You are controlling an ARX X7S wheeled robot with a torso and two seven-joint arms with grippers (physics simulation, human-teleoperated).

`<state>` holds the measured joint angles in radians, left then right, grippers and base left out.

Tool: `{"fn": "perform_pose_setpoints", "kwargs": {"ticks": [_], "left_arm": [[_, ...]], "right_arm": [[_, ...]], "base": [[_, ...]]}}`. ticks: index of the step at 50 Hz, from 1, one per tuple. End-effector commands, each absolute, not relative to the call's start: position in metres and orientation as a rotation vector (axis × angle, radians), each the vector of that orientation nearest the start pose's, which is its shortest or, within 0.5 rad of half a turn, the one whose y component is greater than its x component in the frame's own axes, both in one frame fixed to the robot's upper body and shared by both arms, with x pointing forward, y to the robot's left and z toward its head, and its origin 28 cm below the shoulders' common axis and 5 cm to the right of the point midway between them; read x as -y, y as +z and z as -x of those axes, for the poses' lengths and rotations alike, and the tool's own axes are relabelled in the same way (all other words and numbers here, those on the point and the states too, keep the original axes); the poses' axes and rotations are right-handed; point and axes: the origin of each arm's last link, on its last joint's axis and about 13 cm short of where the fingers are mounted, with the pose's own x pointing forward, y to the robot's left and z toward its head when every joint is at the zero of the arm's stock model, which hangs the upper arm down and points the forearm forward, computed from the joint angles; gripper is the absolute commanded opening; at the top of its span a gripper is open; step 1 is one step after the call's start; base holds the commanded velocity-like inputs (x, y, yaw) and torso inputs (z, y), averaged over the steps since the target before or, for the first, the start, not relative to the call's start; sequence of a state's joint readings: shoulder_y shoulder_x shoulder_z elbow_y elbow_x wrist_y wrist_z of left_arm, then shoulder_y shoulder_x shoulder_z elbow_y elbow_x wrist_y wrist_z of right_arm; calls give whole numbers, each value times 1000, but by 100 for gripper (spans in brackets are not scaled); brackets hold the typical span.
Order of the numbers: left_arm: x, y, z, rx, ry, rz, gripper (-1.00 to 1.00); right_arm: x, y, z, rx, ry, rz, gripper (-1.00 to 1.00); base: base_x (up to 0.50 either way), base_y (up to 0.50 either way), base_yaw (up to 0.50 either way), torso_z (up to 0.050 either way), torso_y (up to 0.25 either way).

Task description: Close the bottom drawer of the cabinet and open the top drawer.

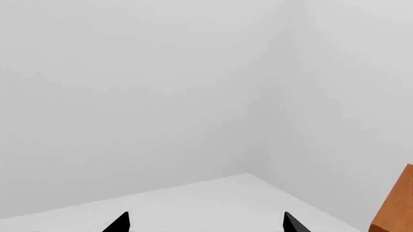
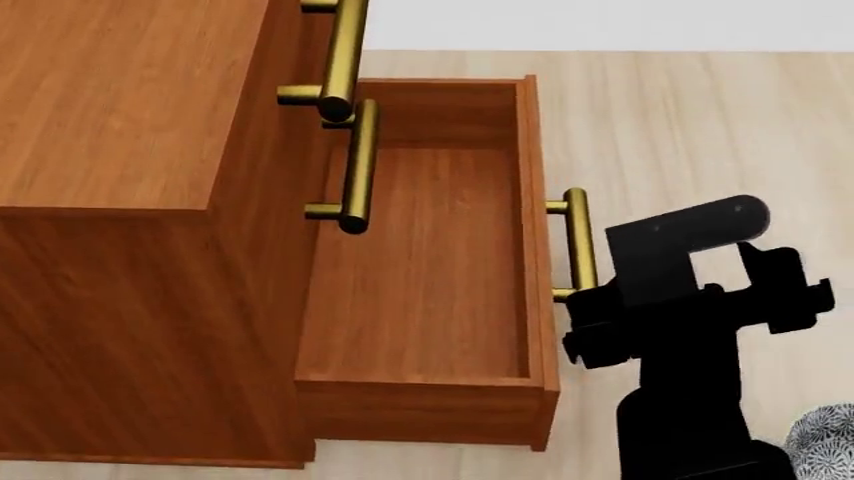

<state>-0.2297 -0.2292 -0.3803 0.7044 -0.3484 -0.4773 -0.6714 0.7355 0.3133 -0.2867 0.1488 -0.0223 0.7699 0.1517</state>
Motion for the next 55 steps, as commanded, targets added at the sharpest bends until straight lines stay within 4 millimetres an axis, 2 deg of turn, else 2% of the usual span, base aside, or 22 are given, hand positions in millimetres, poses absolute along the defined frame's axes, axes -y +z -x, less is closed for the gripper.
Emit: {"fn": "perform_pose_setpoints", "kwargs": {"ticks": [1,10,12,14,22,43,55], "left_arm": [[-293,195,-206,497,802,212,100],[-293,195,-206,496,799,213,100],[-293,195,-206,496,798,215,100],[-293,195,-206,496,799,213,100],[-293,195,-206,495,796,215,100],[-293,194,-206,490,792,220,100],[-293,194,-206,489,792,225,100]], "right_arm": [[138,136,-340,-191,-102,448,100],[123,136,-339,-180,-33,437,100],[120,135,-340,-208,2,384,100],[119,132,-341,-194,-7,444,100],[107,134,-342,-192,48,434,100],[71,146,-361,-155,186,428,100],[55,151,-368,-227,303,236,100]], "base": [[0,0,0,0,0],[0,0,0,0,0],[0,0,0,0,0],[0,0,0,0,0],[0,0,0,0,0],[0,0,0,0,0],[0,0,1,0,0]]}}
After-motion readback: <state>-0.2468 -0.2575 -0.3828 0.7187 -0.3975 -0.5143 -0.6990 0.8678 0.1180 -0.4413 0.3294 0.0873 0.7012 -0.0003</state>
